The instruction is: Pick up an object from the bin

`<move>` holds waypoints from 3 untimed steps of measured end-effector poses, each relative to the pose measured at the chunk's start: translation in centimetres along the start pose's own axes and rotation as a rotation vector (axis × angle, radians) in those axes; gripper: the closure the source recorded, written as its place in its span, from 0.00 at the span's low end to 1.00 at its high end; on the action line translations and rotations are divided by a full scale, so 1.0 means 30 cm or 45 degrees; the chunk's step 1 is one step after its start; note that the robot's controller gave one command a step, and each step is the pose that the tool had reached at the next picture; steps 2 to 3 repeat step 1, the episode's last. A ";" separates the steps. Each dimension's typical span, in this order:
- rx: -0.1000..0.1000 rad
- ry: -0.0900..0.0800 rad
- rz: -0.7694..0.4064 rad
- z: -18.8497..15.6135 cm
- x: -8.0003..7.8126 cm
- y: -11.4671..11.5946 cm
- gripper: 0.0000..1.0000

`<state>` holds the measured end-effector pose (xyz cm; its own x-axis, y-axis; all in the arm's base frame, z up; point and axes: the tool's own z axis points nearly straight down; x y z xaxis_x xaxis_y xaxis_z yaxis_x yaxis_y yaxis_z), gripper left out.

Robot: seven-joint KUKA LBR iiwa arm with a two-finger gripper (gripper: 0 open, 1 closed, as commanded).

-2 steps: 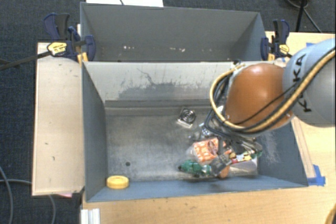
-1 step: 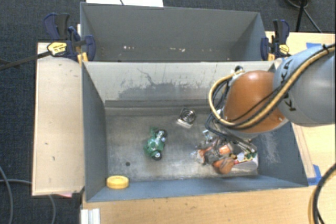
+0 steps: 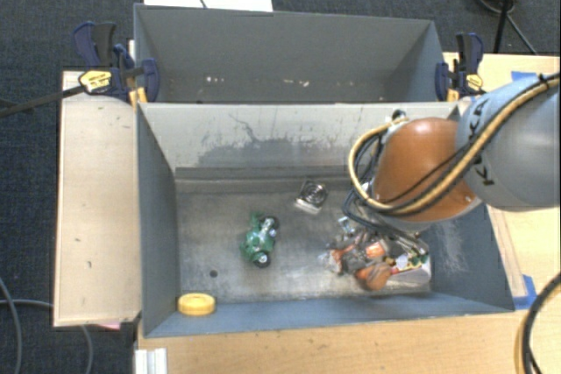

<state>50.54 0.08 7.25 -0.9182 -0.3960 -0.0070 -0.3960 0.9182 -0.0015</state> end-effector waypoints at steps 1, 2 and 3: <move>-0.004 0.010 0.013 -0.517 0.006 -0.016 1.00; -0.004 0.010 0.013 -0.517 0.006 -0.016 1.00; -0.004 0.010 0.013 -0.517 0.006 -0.016 1.00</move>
Offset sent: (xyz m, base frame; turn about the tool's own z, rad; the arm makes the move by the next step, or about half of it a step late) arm 0.0000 0.0000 0.0000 0.0000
